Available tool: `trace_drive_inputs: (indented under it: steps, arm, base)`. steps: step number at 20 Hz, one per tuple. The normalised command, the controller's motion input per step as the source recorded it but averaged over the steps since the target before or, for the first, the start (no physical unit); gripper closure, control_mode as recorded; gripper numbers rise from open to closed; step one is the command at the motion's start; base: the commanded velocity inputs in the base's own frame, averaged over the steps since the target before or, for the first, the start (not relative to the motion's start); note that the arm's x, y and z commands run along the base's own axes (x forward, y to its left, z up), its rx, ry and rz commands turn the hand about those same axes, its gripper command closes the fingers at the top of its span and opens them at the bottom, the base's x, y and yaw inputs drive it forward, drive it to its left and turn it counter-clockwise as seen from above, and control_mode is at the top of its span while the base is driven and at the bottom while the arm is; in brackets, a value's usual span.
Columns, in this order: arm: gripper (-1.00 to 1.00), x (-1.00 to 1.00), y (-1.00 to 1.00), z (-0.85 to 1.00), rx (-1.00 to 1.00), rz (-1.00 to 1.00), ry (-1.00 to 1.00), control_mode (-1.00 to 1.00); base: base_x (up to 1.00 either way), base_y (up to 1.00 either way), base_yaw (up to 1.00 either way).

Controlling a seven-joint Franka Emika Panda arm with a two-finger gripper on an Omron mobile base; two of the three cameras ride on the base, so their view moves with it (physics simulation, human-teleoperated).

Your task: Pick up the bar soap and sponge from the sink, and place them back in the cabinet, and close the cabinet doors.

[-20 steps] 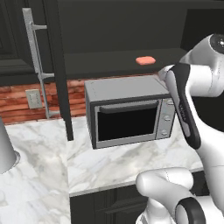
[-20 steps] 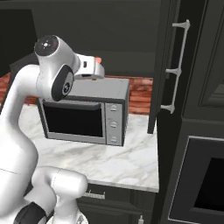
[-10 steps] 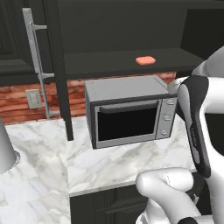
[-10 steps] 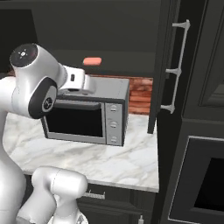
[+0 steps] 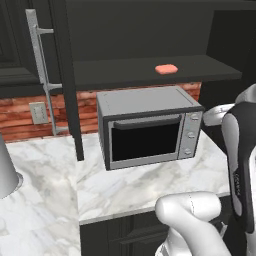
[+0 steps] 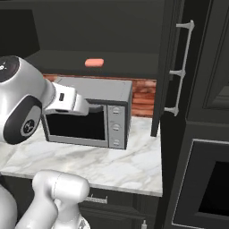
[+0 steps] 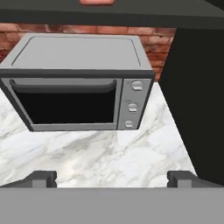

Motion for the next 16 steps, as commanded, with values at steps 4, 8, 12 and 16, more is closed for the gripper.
trace_drive_inputs:
  steps: [4,8,12,16]
  arm:
    - [-1.0,-0.43,0.18,-0.18,0.0,0.0,0.0,-1.0]
    - [-1.0,-0.3,0.27,-0.09,0.0,0.0,0.02,-1.0]
    - [-1.0,-0.09,0.13,-0.01,0.0,0.0,0.02,-1.0]
    - [-1.0,0.0,0.03,0.0,0.0,0.0,0.01,-1.0]
  base:
    - [0.0,0.0,0.0]
    - [0.0,0.0,0.0]
    - [0.0,0.0,0.0]
    - [0.0,0.0,0.0]
